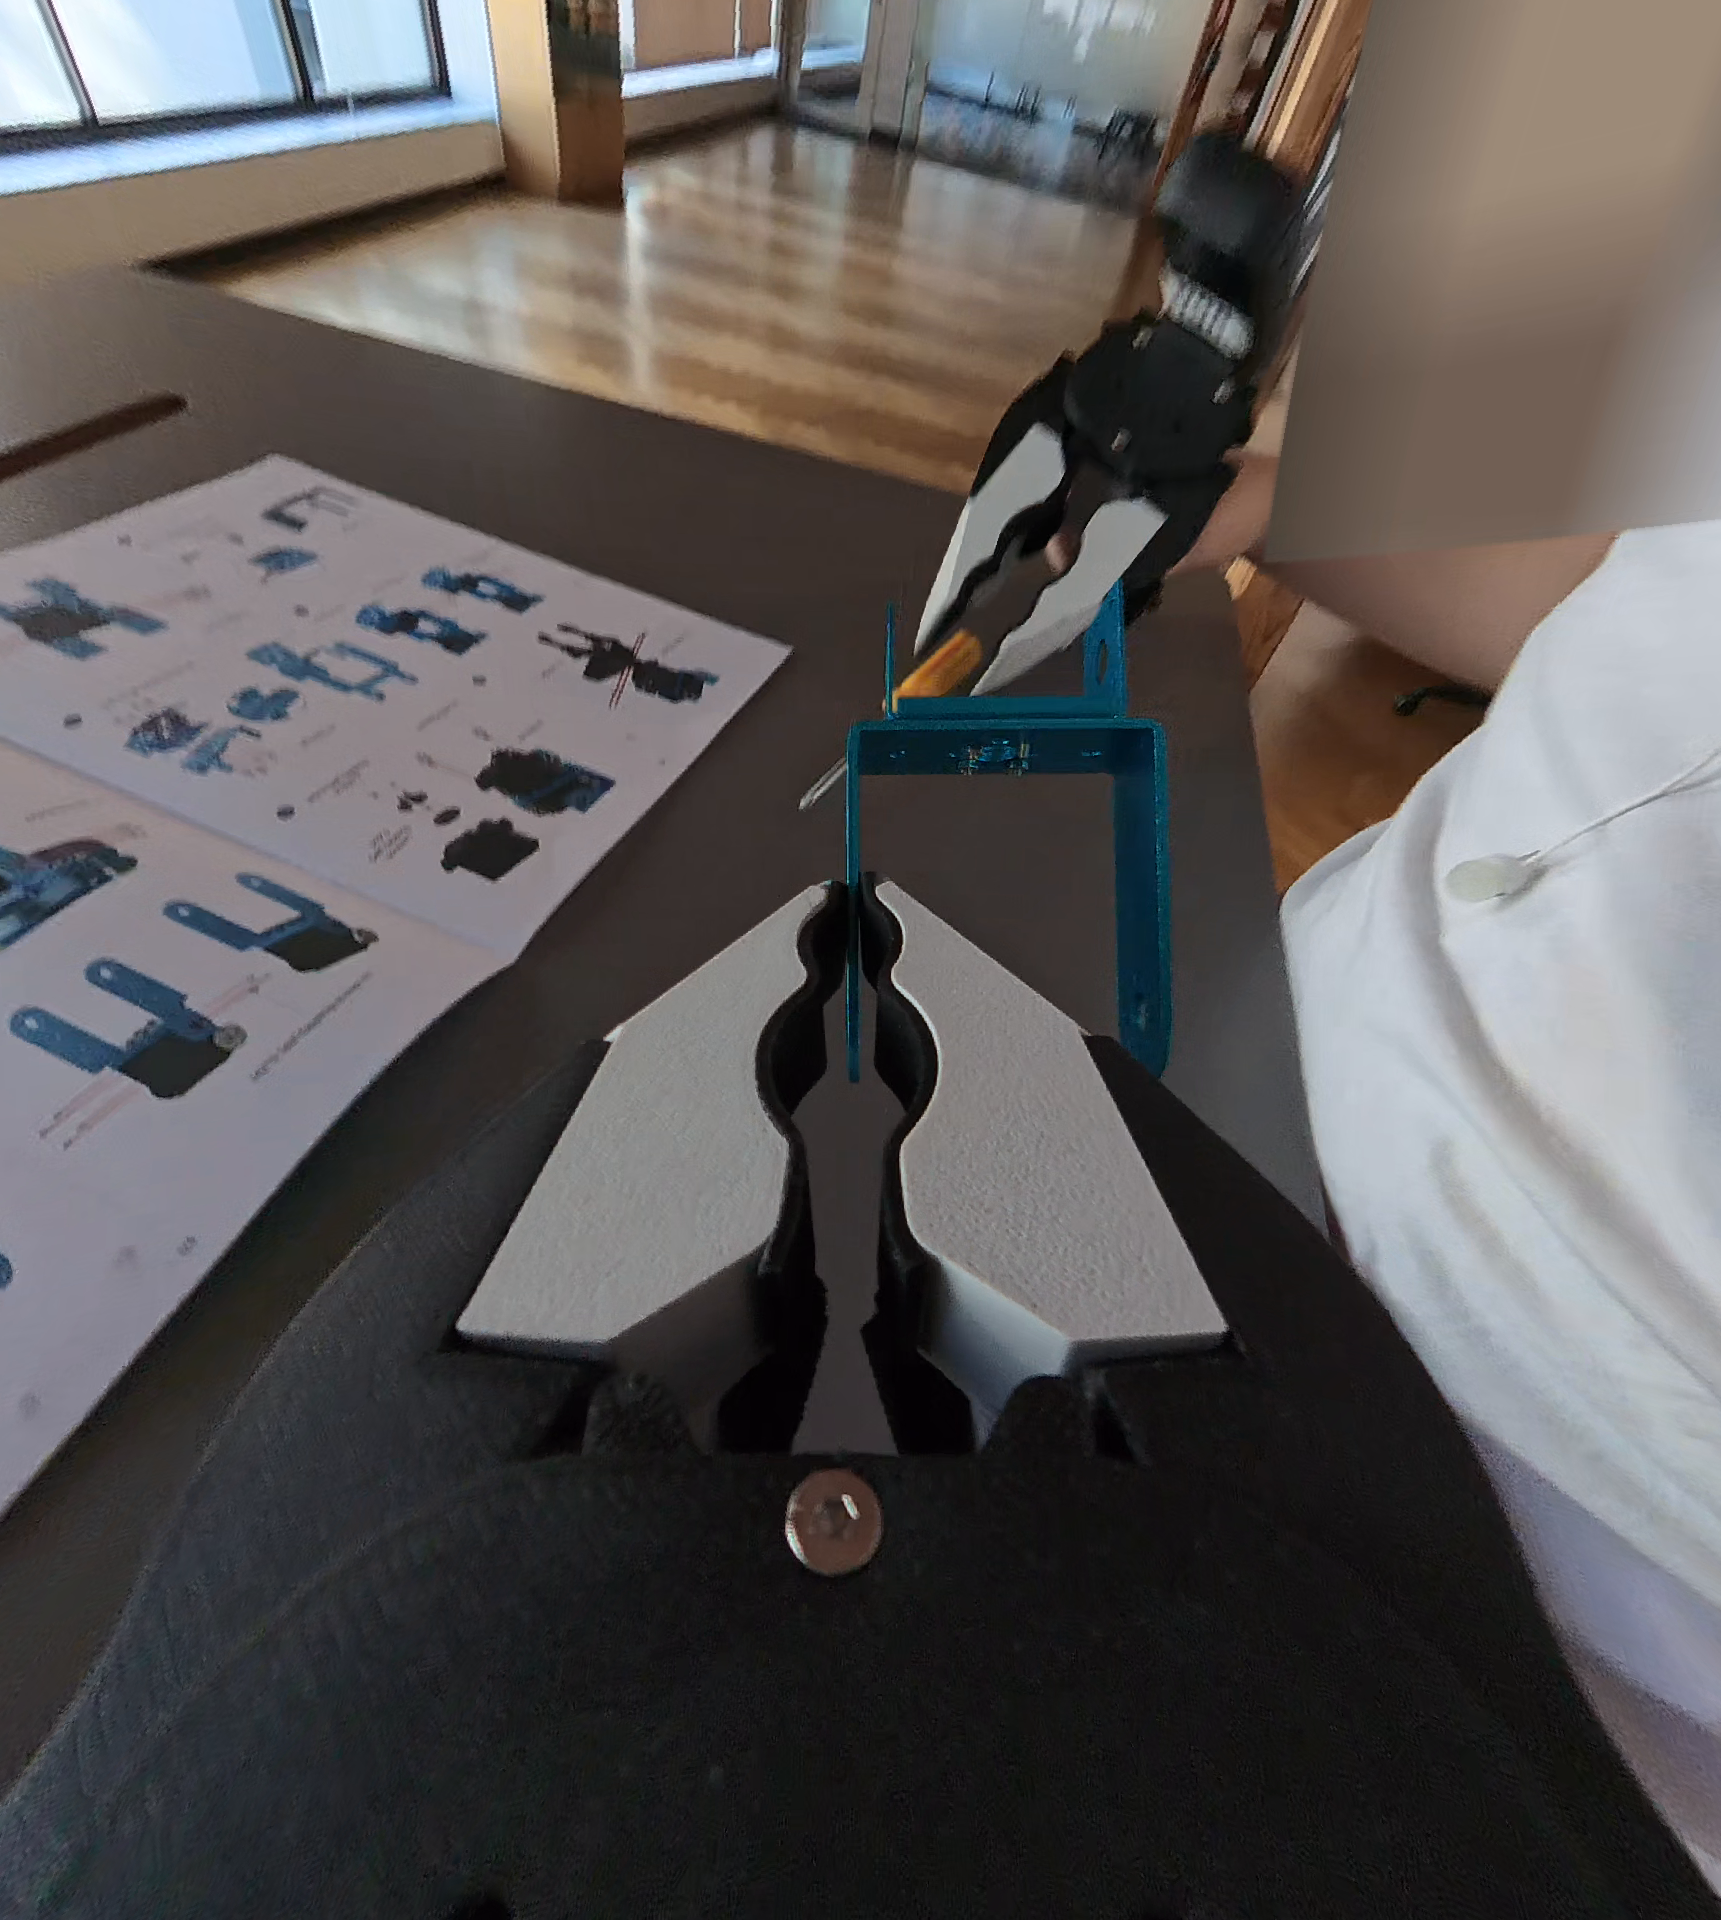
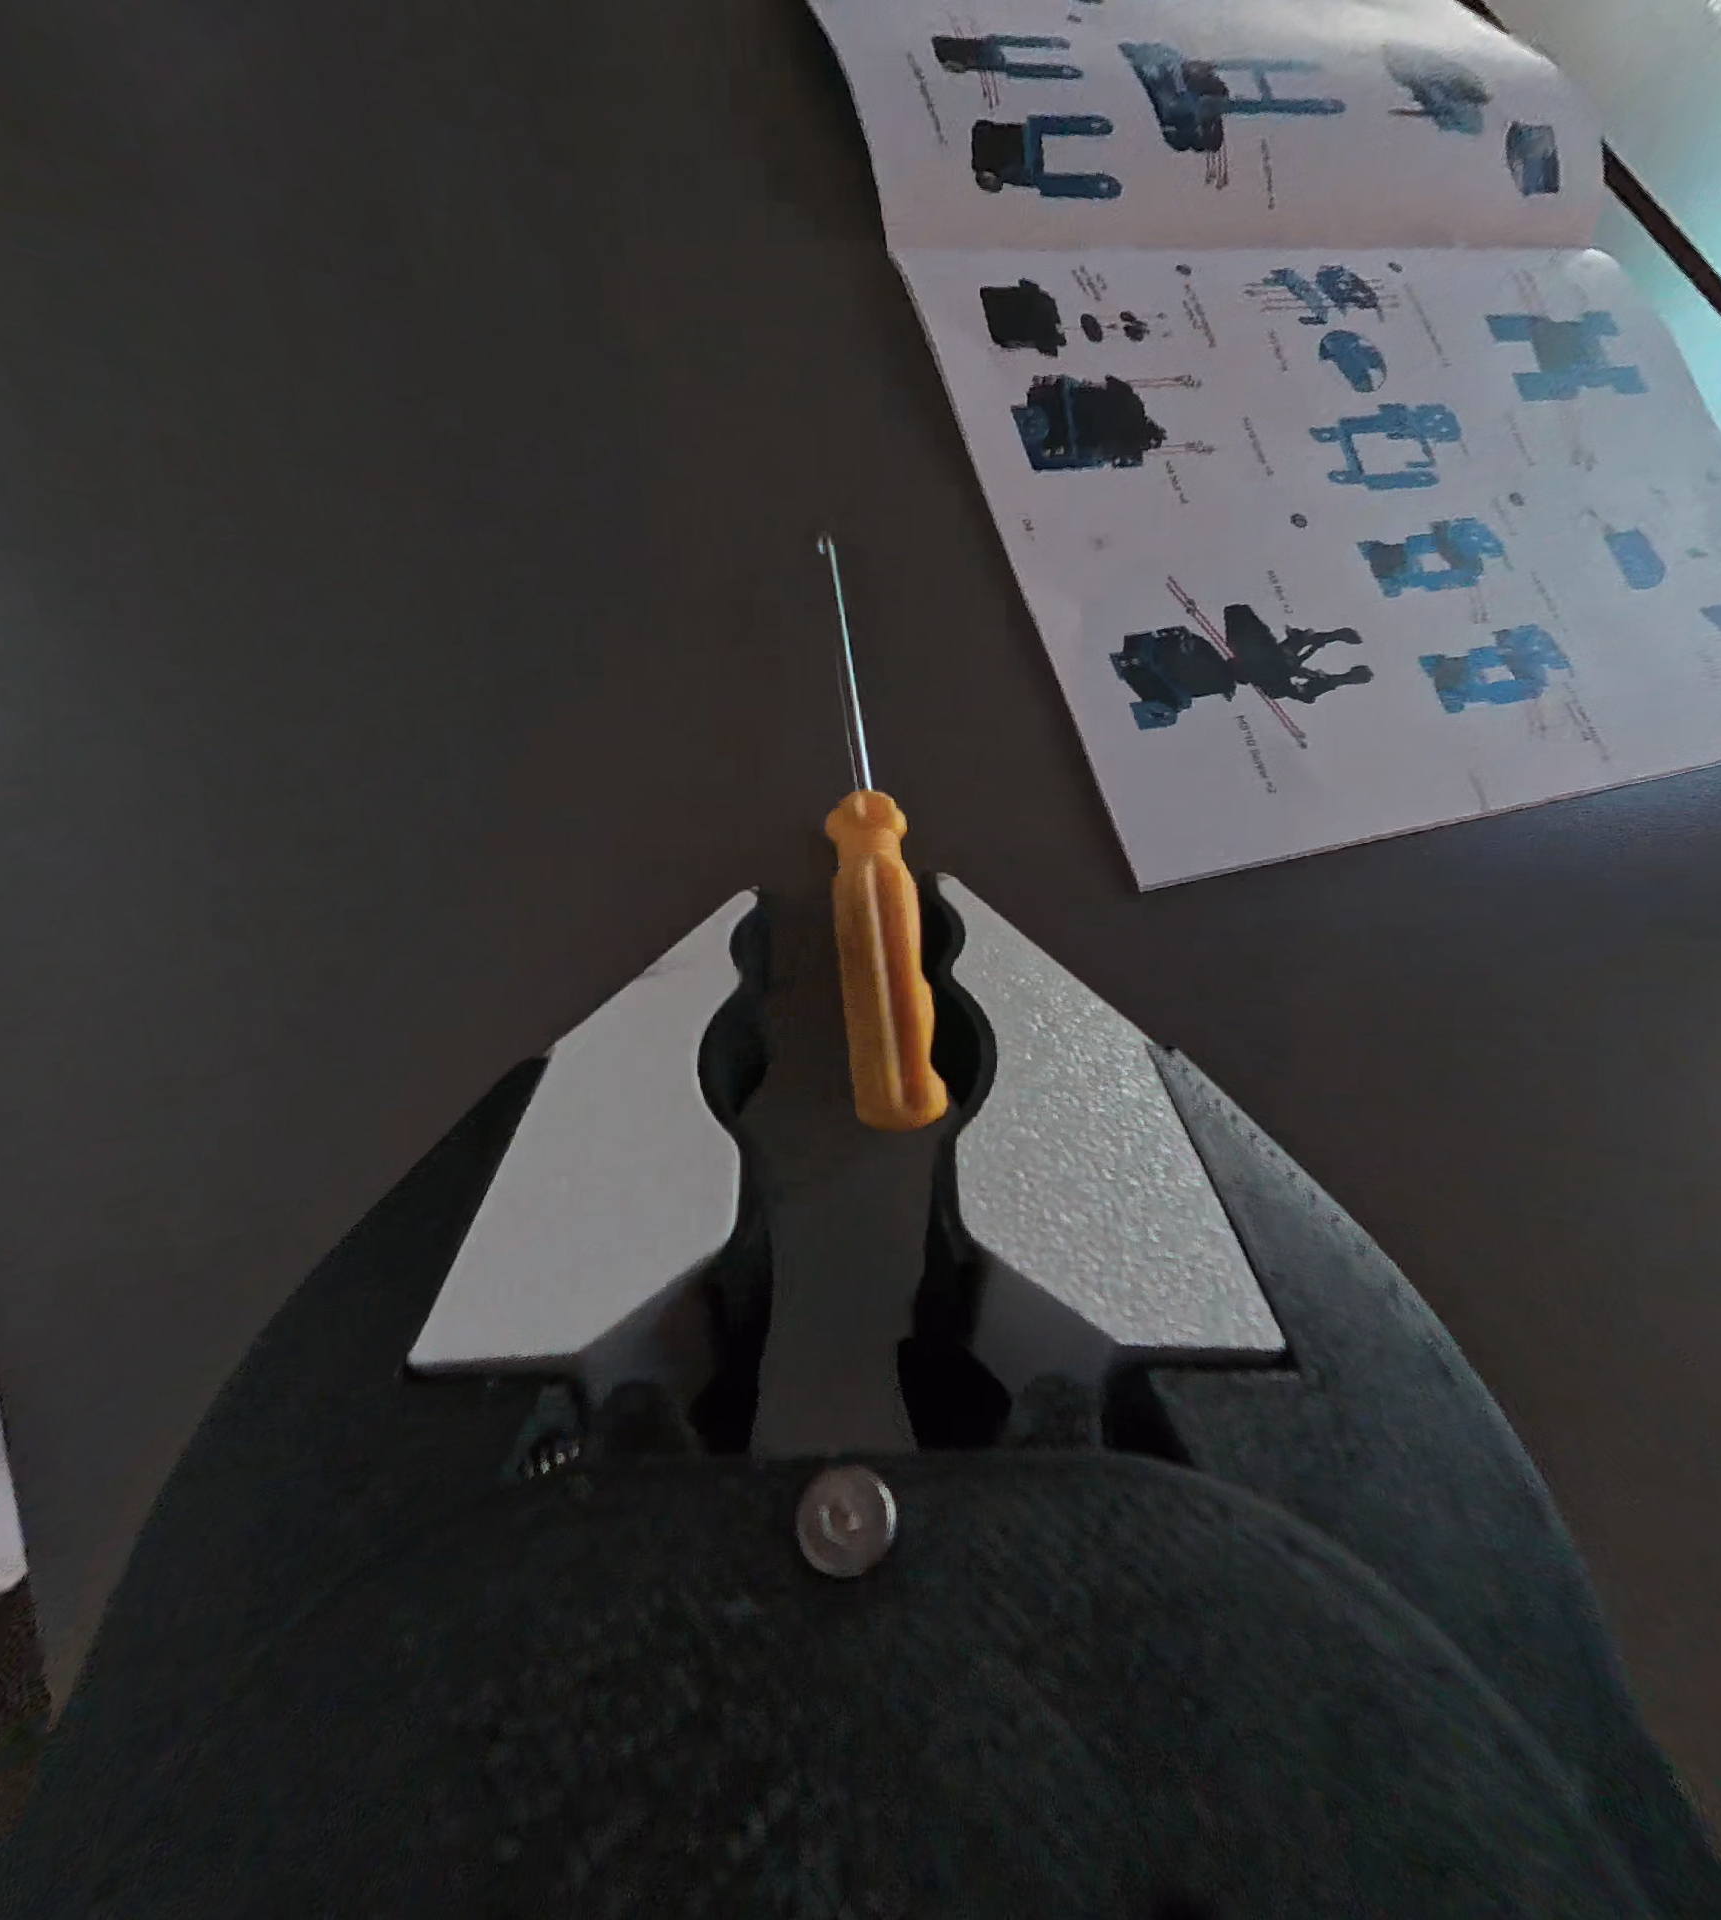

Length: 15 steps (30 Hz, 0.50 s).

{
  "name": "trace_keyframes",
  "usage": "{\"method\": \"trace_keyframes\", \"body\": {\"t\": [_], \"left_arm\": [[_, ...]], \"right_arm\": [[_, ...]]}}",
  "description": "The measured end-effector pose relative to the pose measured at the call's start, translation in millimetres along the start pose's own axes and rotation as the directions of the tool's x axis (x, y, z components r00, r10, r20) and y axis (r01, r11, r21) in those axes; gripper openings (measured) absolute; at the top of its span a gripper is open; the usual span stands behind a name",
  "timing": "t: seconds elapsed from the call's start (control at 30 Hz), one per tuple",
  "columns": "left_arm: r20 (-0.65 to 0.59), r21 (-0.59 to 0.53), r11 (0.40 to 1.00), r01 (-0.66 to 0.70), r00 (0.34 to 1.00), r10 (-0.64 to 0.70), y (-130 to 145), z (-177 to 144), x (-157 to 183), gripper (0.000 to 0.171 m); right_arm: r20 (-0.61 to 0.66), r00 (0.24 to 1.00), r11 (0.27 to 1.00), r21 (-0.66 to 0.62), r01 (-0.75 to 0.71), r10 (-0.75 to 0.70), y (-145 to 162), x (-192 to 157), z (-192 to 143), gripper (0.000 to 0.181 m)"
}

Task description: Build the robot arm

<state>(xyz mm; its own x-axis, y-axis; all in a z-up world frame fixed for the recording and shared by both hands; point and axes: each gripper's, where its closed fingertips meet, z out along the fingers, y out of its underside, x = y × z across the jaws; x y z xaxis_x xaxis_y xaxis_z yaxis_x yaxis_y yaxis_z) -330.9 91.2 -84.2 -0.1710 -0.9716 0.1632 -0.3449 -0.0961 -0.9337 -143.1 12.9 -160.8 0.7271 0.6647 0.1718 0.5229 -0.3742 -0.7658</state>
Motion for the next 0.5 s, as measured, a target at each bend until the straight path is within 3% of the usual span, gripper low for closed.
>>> {"method": "trace_keyframes", "body": {"t": [0.17, 0.3, 0.5], "left_arm": [[0.074, -0.137, 0.991, -0.007, 0.997, 0.017, 27.5, 12.8, -0.1, 0.0], [0.15, -0.23, 0.973, 0.012, 0.988, 0.023, 50.9, 18.5, -5.0, 0.0], [0.254, -0.341, 0.937, 0.076, 0.967, 0.014, 82.9, 17.3, -12.3, 0.001]], "right_arm": [[0.081, 0.995, 0.993, 0.095, -0.068, 0.06, -55.6, -26.1, -3.0, 0.034], [0.179, 0.984, 0.988, 0.152, -0.029, 0.001, -98.3, -60.8, 13.2, 0.035], [0.239, 0.97, 0.989, 0.127, -0.072, 0.04, -111.1, -86.7, 51.4, 0.035]]}}
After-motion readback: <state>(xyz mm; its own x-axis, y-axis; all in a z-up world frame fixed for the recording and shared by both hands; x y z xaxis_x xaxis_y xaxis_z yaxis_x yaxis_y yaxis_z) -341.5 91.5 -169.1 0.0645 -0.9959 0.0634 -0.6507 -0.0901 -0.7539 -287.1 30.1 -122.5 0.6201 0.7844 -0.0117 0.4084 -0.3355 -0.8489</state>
